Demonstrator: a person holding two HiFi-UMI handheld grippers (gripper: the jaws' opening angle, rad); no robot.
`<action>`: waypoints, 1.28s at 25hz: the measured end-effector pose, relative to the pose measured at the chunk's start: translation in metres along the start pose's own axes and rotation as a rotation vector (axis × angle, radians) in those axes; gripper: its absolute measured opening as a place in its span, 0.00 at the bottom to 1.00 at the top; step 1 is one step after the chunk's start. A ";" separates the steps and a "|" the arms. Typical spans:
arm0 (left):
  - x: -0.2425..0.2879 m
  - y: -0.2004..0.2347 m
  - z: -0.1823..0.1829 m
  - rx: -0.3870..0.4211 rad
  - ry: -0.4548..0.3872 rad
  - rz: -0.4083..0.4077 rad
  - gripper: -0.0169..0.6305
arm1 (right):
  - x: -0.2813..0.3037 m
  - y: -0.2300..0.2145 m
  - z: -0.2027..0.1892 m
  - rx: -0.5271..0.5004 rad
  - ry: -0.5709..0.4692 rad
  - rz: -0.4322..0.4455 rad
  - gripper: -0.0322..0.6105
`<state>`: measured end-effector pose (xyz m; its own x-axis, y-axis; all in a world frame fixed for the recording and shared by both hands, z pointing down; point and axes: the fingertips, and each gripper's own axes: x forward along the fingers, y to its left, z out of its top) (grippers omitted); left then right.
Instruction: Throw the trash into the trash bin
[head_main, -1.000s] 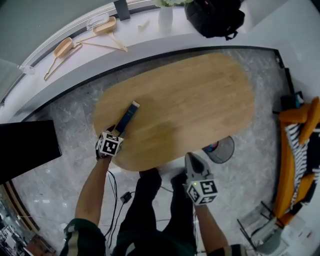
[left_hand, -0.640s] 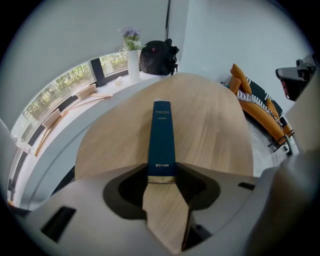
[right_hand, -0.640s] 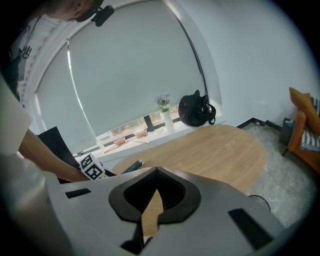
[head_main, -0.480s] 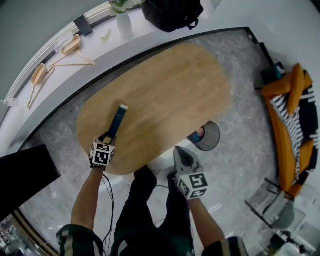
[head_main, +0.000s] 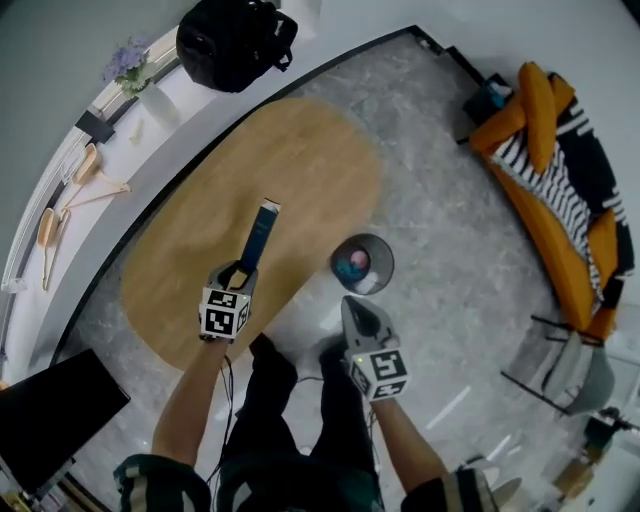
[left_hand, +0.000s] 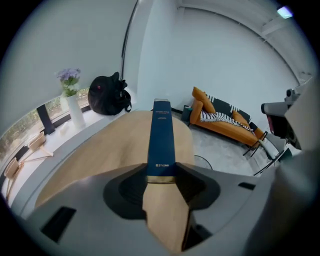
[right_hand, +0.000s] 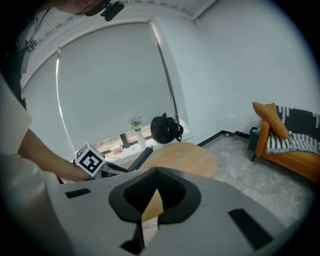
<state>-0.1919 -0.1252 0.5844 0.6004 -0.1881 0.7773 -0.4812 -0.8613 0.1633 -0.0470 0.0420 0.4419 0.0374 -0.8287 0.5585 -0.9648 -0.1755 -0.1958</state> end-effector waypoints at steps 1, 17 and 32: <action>0.008 -0.020 0.013 0.009 -0.004 -0.015 0.29 | -0.009 -0.015 0.001 0.004 0.007 -0.013 0.05; 0.138 -0.268 0.122 0.137 -0.044 -0.180 0.30 | -0.091 -0.220 -0.006 0.035 -0.101 -0.110 0.05; 0.299 -0.279 -0.008 0.256 0.043 -0.196 0.30 | -0.038 -0.310 -0.128 -0.009 -0.142 -0.198 0.05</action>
<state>0.1174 0.0629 0.7760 0.6352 0.0083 0.7723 -0.1798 -0.9709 0.1583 0.2172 0.1954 0.5842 0.2613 -0.8454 0.4659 -0.9373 -0.3376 -0.0867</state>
